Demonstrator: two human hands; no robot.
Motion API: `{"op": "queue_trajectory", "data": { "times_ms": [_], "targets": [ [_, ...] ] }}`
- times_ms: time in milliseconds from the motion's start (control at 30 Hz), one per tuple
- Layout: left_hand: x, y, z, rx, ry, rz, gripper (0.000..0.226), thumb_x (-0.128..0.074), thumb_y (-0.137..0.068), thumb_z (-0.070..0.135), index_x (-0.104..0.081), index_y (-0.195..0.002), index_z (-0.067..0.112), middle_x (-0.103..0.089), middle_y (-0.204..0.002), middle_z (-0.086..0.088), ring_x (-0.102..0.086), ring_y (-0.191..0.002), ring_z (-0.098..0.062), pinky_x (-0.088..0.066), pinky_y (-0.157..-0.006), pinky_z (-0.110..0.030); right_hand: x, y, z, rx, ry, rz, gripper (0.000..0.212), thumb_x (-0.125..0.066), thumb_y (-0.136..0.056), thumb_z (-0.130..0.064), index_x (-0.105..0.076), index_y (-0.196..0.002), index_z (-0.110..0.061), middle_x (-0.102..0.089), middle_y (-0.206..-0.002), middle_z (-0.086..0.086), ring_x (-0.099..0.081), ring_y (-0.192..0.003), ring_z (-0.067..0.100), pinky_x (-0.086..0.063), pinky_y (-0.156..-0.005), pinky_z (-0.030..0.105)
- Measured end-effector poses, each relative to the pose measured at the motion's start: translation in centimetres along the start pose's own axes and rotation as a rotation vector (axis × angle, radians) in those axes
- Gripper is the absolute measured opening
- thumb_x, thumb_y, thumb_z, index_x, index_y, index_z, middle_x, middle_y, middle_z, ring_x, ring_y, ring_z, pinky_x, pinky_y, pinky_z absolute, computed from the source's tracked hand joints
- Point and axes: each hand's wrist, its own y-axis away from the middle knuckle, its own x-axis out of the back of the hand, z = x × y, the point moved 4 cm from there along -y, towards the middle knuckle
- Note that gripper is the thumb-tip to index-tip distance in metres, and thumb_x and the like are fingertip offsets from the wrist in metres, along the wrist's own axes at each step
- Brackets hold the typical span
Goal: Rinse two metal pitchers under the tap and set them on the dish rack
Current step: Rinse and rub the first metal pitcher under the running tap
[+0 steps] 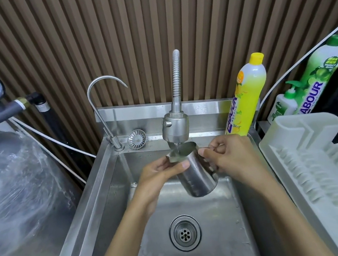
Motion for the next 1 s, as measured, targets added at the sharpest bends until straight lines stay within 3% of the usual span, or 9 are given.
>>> {"op": "queue_trajectory", "data": {
  "times_ms": [133, 200, 300, 400, 500, 600, 733, 867, 1000],
  "targets": [
    [-1.1, -0.7, -0.2, -0.076, 0.161, -0.018, 0.055, -0.076, -0.062, -0.006, -0.061, -0.113, 0.006, -0.069, -0.113, -0.007, -0.064, -0.103, -0.014, -0.049, -0.09, -0.019, 0.6, 0.5, -0.5, 0.115, 0.132, 0.071, 0.029, -0.067, -0.082, -0.027, -0.049, -0.06, -0.025, -0.067, -0.065, 0.004, -0.061, -0.067, 0.021, -0.043, -0.062, 0.03],
    [-1.3, -0.7, 0.3, -0.154, 0.161, 0.028, 0.054, -0.07, -0.067, -0.014, -0.059, -0.113, 0.013, -0.067, -0.113, -0.004, -0.064, -0.103, -0.009, -0.049, -0.085, -0.013, 0.4, 0.1, 0.2, 0.102, -0.052, 0.04, 0.025, -0.066, -0.084, -0.019, -0.052, -0.064, -0.024, -0.071, -0.073, -0.002, -0.064, -0.068, 0.008, -0.046, -0.062, 0.022],
    [-1.0, -0.8, 1.2, -0.298, 0.095, 0.142, 0.072, -0.072, -0.064, -0.016, -0.051, -0.124, 0.015, -0.062, -0.122, 0.005, -0.058, -0.113, -0.002, -0.043, -0.098, -0.015, -1.5, -1.0, 2.0, 0.044, -0.505, -0.089, 0.017, -0.061, -0.087, -0.008, -0.053, -0.073, -0.012, -0.072, -0.101, -0.006, -0.063, -0.075, -0.009, -0.043, -0.068, 0.008],
    [-0.5, -0.4, 2.4, -0.441, -0.087, 0.264, 0.078, -0.079, -0.06, -0.01, -0.05, -0.119, 0.032, -0.062, -0.114, 0.018, -0.057, -0.108, 0.006, -0.041, -0.095, -0.01, -4.2, -2.0, 3.4, 0.006, -0.872, -0.208, 0.014, -0.059, -0.087, -0.01, -0.052, -0.076, -0.013, -0.064, -0.123, 0.003, -0.063, -0.103, 0.008, -0.046, -0.088, 0.019],
    [-0.2, 0.6, 3.8, -0.557, -0.38, 0.384, 0.073, -0.086, -0.055, 0.008, -0.055, -0.118, 0.027, -0.063, -0.113, 0.008, -0.058, -0.104, -0.005, -0.039, -0.087, -0.005, -6.1, -2.3, 3.6, -0.064, -1.173, -0.284, 0.016, -0.05, -0.09, -0.002, -0.052, -0.077, -0.01, -0.068, -0.104, 0.009, -0.061, -0.106, 0.024, -0.05, -0.093, 0.026],
    [0.2, 1.7, 4.9, -0.593, -0.654, 0.514, 0.074, -0.088, -0.054, 0.027, -0.058, -0.122, 0.02, -0.058, -0.105, 0.009, -0.05, -0.102, -0.008, -0.031, -0.081, 0.001, -6.7, -1.8, 3.2, -0.144, -1.148, -0.318, 0.016, -0.048, -0.091, -0.003, -0.052, -0.077, -0.01, -0.07, -0.085, 0.01, -0.069, -0.084, 0.025, -0.057, -0.078, 0.029],
    [0.4, 2.3, 5.3, -0.473, -0.84, 0.558, 0.072, -0.081, -0.059, 0.047, -0.059, -0.119, 0.017, -0.059, -0.104, 0.002, -0.049, -0.106, -0.018, -0.028, -0.077, -0.013, -6.8, -0.9, 2.9, -0.168, -0.966, -0.34, 0.011, -0.055, -0.09, -0.013, -0.056, -0.079, -0.011, -0.072, -0.079, 0.005, -0.073, -0.074, 0.023, -0.059, -0.068, 0.03],
    [0.9, 2.2, 4.5, -0.337, -0.84, 0.528, 0.064, -0.071, -0.056, 0.066, -0.067, -0.094, 0.015, -0.07, -0.09, 0.001, -0.063, -0.089, -0.016, -0.049, -0.077, -0.028, -5.3, -0.6, 3.3, -0.186, -0.793, -0.282, 0.016, -0.062, -0.086, -0.02, -0.056, -0.076, -0.009, -0.073, -0.073, 0.005, -0.072, -0.065, 0.023, -0.059, -0.059, 0.029],
    [1.2, 1.8, 2.8, -0.17, -0.585, 0.388, 0.033, -0.081, -0.055, 0.052, -0.071, -0.077, 0.03, -0.068, -0.062, 0.017, -0.061, -0.064, 0.015, -0.044, -0.063, 0.0, -3.2, -0.9, 3.3, -0.208, -0.599, -0.2, 0.021, -0.07, -0.081, -0.022, -0.058, -0.067, -0.011, -0.071, -0.07, 0.01, -0.07, -0.06, 0.023, -0.058, -0.054, 0.03]
  ]
}}
